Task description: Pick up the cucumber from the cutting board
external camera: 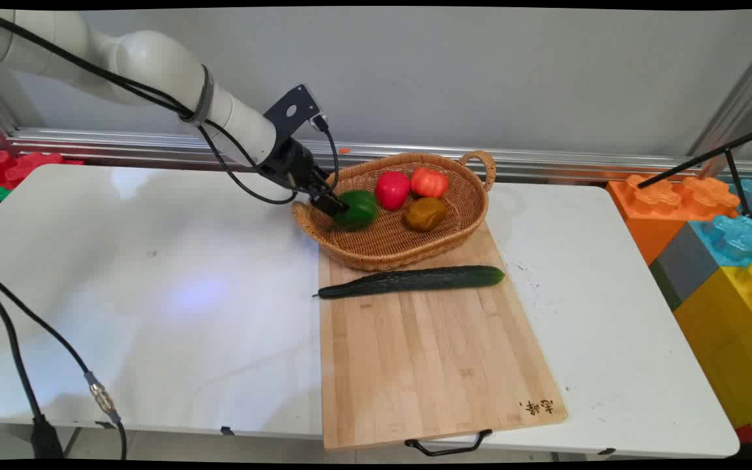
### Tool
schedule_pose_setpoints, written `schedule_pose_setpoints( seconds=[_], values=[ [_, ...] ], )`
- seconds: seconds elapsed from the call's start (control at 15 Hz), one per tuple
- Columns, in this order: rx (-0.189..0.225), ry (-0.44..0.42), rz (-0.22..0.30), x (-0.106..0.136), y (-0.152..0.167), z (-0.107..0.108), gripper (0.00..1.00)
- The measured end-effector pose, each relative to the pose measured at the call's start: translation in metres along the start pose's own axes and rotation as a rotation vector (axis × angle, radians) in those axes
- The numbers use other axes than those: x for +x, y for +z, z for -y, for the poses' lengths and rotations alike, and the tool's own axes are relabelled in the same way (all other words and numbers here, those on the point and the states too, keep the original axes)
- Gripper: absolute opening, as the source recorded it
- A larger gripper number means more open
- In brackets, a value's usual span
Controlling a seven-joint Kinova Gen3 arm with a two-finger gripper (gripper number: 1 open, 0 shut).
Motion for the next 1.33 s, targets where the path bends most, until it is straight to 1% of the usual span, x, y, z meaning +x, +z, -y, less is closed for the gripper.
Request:
schedule_pose_setpoints(
  seconds=[0.13,0.33,0.53,0.6,0.67,0.73,0.8,0.93,1.07,1.2,1.33],
  values=[
    [-0.036,-0.011,-0.025,0.004,0.001,-0.004,1.0],
    [-0.072,-0.034,-0.06,0.012,-0.002,-0.011,1.0],
    [-0.126,-0.06,-0.104,0.026,-0.012,-0.023,1.0],
    [-0.145,-0.064,-0.116,0.031,-0.016,-0.028,1.0],
    [-0.175,-0.063,-0.131,0.037,-0.023,-0.039,1.0],
    [-0.184,-0.06,-0.136,0.04,-0.026,-0.044,1.0],
    [-0.204,-0.048,-0.142,0.045,-0.032,-0.058,1.0],
    [-0.222,-0.027,-0.136,0.051,-0.04,-0.079,1.0],
    [-0.231,-0.013,-0.112,0.054,-0.048,-0.101,1.0],
    [-0.242,0.005,-0.076,0.055,-0.056,-0.125,1.0],
    [-0.246,0.019,-0.042,0.053,-0.062,-0.139,1.0]
  ],
)
